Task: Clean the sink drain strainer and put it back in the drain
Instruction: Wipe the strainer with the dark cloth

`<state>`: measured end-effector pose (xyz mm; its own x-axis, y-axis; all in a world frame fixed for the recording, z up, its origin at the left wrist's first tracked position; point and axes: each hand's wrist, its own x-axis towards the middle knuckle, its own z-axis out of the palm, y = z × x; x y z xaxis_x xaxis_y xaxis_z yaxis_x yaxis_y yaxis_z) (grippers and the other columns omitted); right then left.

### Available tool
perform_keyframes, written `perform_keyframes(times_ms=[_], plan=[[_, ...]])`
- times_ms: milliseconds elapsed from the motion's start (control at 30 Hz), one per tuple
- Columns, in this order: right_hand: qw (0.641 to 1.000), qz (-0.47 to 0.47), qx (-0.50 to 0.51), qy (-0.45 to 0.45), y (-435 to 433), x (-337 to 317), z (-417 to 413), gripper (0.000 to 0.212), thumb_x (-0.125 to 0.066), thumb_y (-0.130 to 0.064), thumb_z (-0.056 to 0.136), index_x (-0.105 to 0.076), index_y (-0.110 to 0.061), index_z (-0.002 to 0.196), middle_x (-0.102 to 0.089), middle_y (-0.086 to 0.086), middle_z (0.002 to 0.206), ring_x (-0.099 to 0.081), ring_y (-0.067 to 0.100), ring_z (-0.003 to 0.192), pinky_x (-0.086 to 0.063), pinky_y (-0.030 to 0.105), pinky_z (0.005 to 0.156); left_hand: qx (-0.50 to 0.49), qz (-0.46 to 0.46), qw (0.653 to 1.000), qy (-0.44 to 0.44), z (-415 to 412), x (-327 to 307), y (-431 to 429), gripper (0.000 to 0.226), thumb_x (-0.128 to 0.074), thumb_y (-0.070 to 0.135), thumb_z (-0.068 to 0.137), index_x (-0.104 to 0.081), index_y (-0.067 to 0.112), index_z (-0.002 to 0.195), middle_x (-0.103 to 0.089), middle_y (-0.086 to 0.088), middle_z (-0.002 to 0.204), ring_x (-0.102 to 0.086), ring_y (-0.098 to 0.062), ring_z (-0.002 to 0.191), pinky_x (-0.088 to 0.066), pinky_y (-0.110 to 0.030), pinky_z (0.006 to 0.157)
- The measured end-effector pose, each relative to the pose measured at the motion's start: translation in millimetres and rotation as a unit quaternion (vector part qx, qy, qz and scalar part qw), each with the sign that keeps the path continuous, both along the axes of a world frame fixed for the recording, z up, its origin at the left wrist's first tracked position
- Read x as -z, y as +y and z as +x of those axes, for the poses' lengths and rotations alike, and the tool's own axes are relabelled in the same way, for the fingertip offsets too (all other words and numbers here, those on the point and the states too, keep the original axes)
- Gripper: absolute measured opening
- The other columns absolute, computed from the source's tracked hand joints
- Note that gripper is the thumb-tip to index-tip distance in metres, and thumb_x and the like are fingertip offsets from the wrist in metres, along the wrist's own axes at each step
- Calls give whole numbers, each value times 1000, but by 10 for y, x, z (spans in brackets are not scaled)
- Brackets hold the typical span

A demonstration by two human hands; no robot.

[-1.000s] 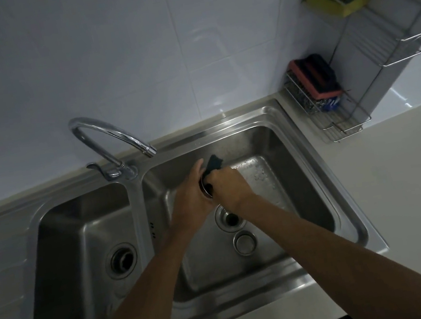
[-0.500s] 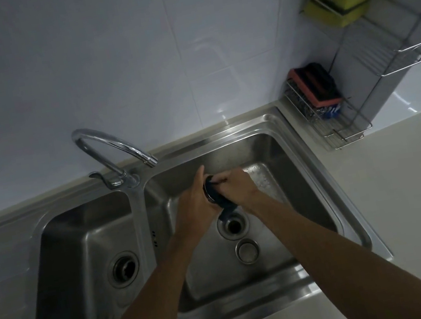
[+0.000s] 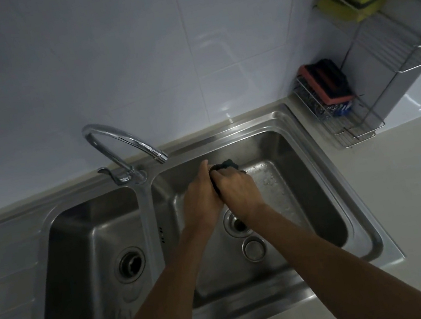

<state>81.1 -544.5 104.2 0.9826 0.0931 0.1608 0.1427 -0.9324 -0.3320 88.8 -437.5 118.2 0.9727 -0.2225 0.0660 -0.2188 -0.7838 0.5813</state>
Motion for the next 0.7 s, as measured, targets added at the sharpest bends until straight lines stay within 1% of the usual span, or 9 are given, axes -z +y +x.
perform_keyframes(times_ms=[100, 167, 200, 267, 333, 400, 467, 600, 700], plan=[[1000, 5, -6, -11, -17, 62, -25, 15, -59, -2, 90, -64, -7, 103, -68, 9, 99, -64, 28, 93, -52, 37, 67, -20, 25, 999, 12, 14, 138, -46, 66, -69, 20, 92, -38, 11, 149, -72, -11, 114, -70, -33, 101, -38, -30, 69], [999, 11, 32, -4, -110, 103, -6, 17, -57, -4, 91, -64, -9, 106, -69, 9, 104, -64, 28, 96, -54, 38, 72, -72, 22, 996, 52, 28, 237, -13, 80, -77, 24, 86, -35, 13, 154, -72, -15, 117, -70, -36, 107, -46, -34, 75], [996, 32, 80, 5, -210, 125, 28, 19, -55, -5, 93, -65, -9, 108, -70, 10, 105, -65, 28, 97, -54, 37, 75, -95, 17, 992, 78, 20, 295, 36, 89, -83, 26, 82, -34, 16, 155, -70, -16, 123, -68, -36, 113, -51, -37, 83], [975, 117, 190, 28, -471, 152, 88, 20, -55, -10, 98, -69, -8, 113, -73, 14, 106, -69, 31, 96, -54, 37, 82, -88, 7, 989, 115, -53, 441, 199, 101, -91, 23, 74, -32, 21, 156, -59, -16, 141, -60, -34, 127, -51, -41, 99], [947, 211, 235, 51, -692, 180, 83, 21, -60, -15, 98, -71, -7, 114, -74, 13, 107, -69, 30, 100, -53, 34, 89, -51, -21, 989, 139, -163, 651, 368, 103, -91, 14, 72, -32, 23, 156, -45, -11, 153, -55, -31, 133, -48, -40, 104], [931, 260, 247, 68, -798, 212, 42, 20, -63, -18, 97, -71, -8, 112, -74, 7, 107, -68, 21, 101, -45, 21, 83, -47, -34, 984, 170, -292, 895, 498, 102, -89, 9, 72, -31, 18, 156, -38, -9, 155, -53, -28, 132, -45, -34, 103], [921, 291, 248, 81, -845, 252, -3, 17, -63, -20, 97, -70, -12, 110, -72, 1, 103, -64, 14, 98, -37, 16, 78, -51, -15, 976, 210, -409, 1149, 578, 95, -87, 6, 73, -34, 8, 152, -37, -12, 152, -53, -31, 131, -44, -32, 106], [918, 308, 231, 100, -903, 325, -87, 14, -64, -20, 96, -70, -14, 107, -71, -2, 103, -64, 13, 97, -43, 23, 81, -14, 79, 961, 264, -535, 1541, 676, 72, -84, 5, 77, -45, 2, 138, -42, -17, 144, -54, -39, 126, -45, -44, 107], [919, 298, 227, 122, -925, 415, -172, 16, -65, -20, 95, -70, -12, 109, -72, 1, 107, -66, 16, 102, -51, 32, 90, 6, 174, 945, 277, -577, 1700, 696, 63, -78, 14, 85, -43, 7, 137, -45, -16, 141, -55, -39, 123, -47, -43, 103]])
